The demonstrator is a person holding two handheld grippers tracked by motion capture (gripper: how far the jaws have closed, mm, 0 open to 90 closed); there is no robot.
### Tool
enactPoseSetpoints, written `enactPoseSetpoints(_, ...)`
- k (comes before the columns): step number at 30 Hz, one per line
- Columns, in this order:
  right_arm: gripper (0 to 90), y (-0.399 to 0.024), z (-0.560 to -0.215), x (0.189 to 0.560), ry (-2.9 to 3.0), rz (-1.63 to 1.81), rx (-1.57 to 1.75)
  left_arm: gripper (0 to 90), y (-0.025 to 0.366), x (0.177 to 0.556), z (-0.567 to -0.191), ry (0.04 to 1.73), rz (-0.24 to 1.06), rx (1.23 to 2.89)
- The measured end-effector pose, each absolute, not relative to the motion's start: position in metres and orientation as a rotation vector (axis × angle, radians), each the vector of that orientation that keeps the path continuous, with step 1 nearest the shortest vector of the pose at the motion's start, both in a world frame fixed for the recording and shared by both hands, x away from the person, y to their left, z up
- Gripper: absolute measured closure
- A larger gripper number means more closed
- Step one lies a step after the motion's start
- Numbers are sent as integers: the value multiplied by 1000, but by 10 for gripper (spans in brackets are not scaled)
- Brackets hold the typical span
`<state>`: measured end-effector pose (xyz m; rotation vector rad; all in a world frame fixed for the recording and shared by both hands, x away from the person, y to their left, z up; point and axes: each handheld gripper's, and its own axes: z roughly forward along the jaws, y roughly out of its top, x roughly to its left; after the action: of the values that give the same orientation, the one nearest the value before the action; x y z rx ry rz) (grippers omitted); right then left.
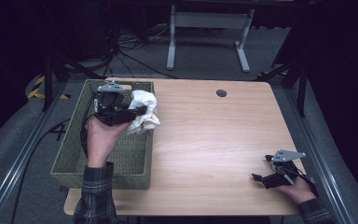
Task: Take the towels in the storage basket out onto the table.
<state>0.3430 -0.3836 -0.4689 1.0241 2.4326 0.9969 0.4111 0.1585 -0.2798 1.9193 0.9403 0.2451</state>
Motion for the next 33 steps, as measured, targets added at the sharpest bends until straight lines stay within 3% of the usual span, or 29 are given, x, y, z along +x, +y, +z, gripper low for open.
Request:
enactPoseSetpoints(18,2,-384,-469,343,2433,997,1024,713,95,413,-270,745,143,1935)
enactPoseSetpoints(33,1,-384,-469,343,2433,997,1024,713,28,416,-300,631,50,1985)
